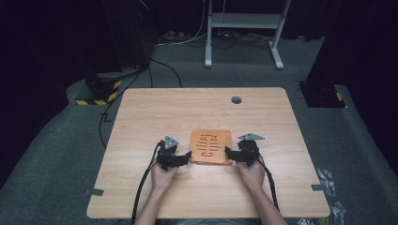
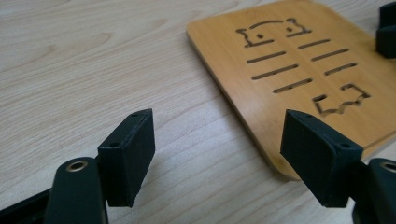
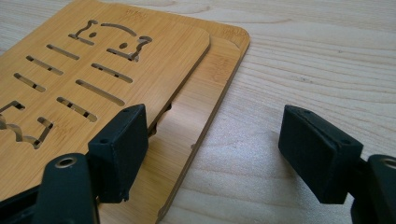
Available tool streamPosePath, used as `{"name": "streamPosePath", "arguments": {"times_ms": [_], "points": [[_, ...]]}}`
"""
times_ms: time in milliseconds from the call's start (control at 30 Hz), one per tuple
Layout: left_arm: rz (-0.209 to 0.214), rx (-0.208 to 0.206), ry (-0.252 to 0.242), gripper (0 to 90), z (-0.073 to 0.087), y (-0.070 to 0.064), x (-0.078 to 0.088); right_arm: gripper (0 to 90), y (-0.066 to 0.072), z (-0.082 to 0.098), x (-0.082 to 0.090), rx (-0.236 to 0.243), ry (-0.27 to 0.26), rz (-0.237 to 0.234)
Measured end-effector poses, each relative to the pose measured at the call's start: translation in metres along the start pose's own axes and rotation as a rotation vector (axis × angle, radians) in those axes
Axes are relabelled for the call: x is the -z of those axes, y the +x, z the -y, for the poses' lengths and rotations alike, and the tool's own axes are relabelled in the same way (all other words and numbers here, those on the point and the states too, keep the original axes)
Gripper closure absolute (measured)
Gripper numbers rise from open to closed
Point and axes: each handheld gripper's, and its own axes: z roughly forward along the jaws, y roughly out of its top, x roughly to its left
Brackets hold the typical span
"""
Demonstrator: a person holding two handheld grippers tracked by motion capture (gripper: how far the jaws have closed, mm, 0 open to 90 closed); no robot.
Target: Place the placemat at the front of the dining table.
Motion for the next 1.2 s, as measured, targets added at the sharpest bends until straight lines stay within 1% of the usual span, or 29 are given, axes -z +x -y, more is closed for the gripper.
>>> {"name": "streamPosePath", "arguments": {"times_ms": [33,67,100,167,333,400,467,533,567,667,733,800,1200], "points": [[0.0,0.013,0.002,26.5,0.0005,-0.0007,-0.0011,24.1,0.0,0.0,0.0,0.0,0.0,0.0],[-0.002,0.007,0.008,26.6,0.0003,-0.0005,-0.0012,24.1,0.0,0.0,0.0,0.0,0.0,0.0],[-0.011,0.006,0.003,27.1,0.0004,-0.001,-0.0016,24.1,0.0,0.0,0.0,0.0,0.0,0.0],[-0.013,0.001,0.002,27.1,0.0004,-0.0008,-0.0022,24.1,0.0,0.0,0.0,0.001,0.0,0.0],[-0.005,0.008,0.006,27.0,0.0006,0.0005,-0.0025,24.1,0.0,0.0001,0.0,0.001,-0.001,0.001],[0.002,0.022,0.001,27.0,0.0011,0.0009,-0.0031,24.1,-0.0002,0.0002,0.0001,0.003,-0.002,0.002],[0.017,0.034,0.007,27.0,0.0013,0.0035,-0.0039,24.1,-0.0003,0.0002,0.0001,0.003,-0.003,0.002],[0.024,0.057,0.007,26.5,0.0018,0.0045,-0.0043,24.1,-0.0005,0.0002,0.0002,0.004,-0.003,0.003],[0.024,0.059,0.008,26.5,0.0019,0.0046,-0.0043,24.1,-0.0005,0.0002,0.0002,0.004,-0.003,0.003],[0.031,0.048,0.006,26.5,0.002,0.0047,-0.0047,24.1,-0.0007,0.0001,0.0006,0.003,0.003,-0.002],[0.033,0.056,0.006,26.6,0.002,0.0047,-0.0049,24.1,-0.0006,0.0001,0.0007,0.001,0.004,-0.003],[0.035,0.055,0.007,26.7,0.002,0.005,-0.005,24.1,-0.0009,0.0002,0.0006,0.002,0.002,-0.003],[0.022,0.046,0.004,27.2,0.0022,0.0032,-0.0046,24.3,-0.0012,0.0002,0.0003,0.003,-0.001,-0.004]]}}
